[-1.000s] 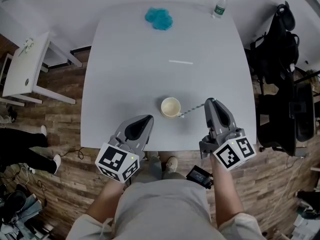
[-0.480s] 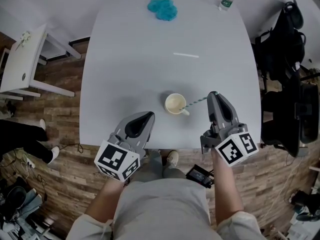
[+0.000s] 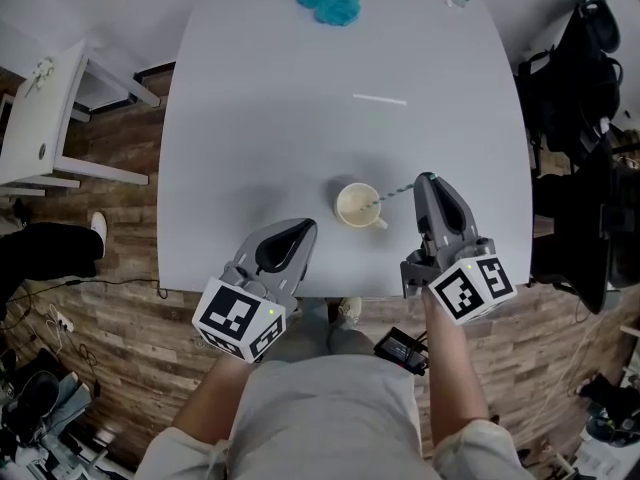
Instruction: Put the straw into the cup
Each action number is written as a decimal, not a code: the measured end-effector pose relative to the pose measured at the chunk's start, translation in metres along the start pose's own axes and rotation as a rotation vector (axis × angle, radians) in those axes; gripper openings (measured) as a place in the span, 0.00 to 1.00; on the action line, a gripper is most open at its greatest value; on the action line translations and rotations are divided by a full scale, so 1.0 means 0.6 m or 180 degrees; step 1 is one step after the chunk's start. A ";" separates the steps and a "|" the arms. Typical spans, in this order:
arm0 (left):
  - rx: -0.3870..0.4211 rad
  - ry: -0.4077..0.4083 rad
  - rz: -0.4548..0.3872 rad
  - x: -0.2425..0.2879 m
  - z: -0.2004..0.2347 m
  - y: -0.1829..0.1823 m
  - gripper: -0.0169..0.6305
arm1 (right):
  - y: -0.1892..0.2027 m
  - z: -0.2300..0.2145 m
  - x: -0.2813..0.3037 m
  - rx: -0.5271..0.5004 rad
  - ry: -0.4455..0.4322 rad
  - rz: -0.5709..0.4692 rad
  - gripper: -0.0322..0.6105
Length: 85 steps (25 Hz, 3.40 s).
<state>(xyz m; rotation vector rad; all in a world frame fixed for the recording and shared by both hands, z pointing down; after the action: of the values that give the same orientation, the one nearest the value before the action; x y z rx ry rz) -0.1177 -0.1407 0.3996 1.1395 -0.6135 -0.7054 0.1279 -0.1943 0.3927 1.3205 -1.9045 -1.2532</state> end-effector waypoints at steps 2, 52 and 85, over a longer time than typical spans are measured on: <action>-0.0017 0.0017 0.0015 0.004 0.005 0.004 0.05 | 0.007 -0.003 0.005 0.0011 0.0018 0.0015 0.09; -0.0201 0.0086 0.0315 0.047 0.033 0.068 0.05 | 0.124 -0.058 0.026 0.0409 0.0173 0.0311 0.09; -0.0181 0.0144 0.0240 0.049 0.019 0.049 0.05 | 0.126 -0.079 0.008 0.0351 0.0326 0.0319 0.19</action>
<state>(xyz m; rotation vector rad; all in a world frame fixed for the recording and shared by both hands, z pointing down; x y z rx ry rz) -0.1022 -0.1626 0.4331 1.0715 -0.5916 -0.6272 0.1299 -0.2097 0.4804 1.3009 -1.9656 -1.0252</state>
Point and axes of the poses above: the fingertips, and each gripper's own axes: x forward along the fingers, z to its left, y out of its underside, the point moved 8 cm from there along -x, backward along the fingers, and after that the axes turned 14 degrees about -z, right-handed, at the moved point
